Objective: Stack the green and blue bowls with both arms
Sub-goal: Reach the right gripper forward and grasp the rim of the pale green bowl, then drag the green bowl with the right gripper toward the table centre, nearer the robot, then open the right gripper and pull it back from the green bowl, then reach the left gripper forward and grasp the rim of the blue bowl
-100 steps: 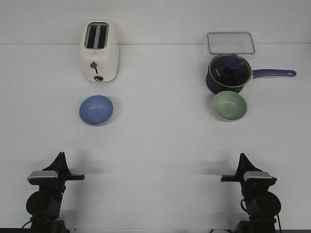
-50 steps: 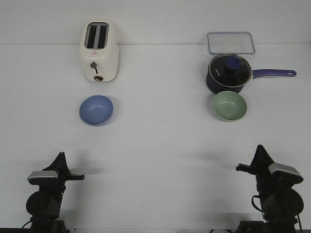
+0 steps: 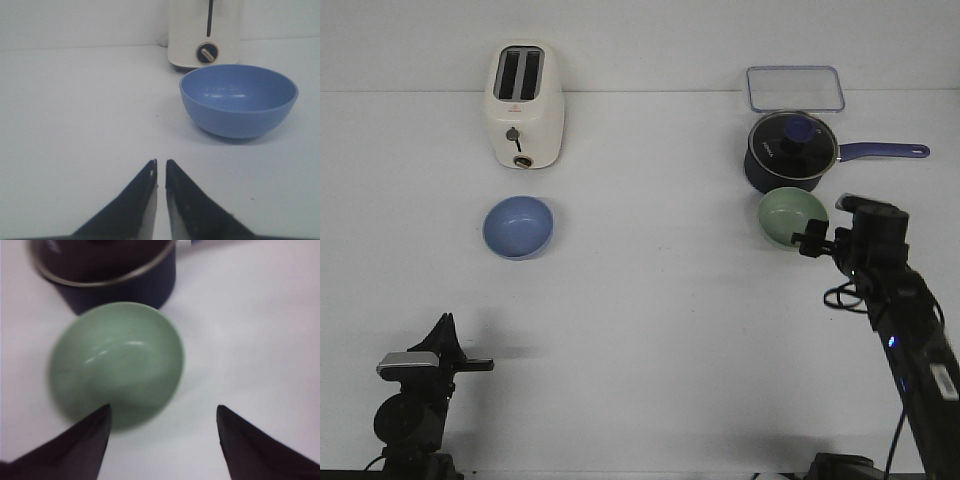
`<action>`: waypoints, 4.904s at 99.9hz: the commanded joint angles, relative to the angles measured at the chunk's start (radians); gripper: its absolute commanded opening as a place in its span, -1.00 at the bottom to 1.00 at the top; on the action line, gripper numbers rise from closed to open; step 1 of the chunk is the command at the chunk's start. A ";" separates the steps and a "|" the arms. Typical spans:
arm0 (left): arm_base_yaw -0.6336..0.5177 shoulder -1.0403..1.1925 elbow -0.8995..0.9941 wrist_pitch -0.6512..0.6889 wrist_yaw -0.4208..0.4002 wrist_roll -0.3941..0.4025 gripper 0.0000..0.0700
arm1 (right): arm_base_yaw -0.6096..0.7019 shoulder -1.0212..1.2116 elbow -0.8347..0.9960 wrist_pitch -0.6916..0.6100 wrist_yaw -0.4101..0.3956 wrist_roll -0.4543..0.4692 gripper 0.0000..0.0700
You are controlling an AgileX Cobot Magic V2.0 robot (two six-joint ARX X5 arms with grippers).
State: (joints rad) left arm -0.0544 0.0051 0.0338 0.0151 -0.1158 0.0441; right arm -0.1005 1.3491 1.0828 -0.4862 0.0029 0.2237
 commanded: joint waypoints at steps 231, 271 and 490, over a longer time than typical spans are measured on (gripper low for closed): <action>0.003 -0.002 -0.020 0.014 0.002 0.016 -0.96 | 0.701 0.026 -0.237 0.056 -0.077 0.199 -1.00; 0.003 -0.002 -0.020 0.014 0.002 0.015 -0.96 | 0.701 -0.022 -0.236 0.065 -0.080 0.184 0.16; 0.033 1.667 1.144 -0.338 0.143 -0.267 0.13 | 0.913 -0.929 -0.538 0.118 0.286 0.056 0.15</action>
State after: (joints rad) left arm -0.0223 1.6489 1.1606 -0.3412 0.0277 -0.2333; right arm 0.8036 0.4191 0.5411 -0.3798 0.2882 0.2737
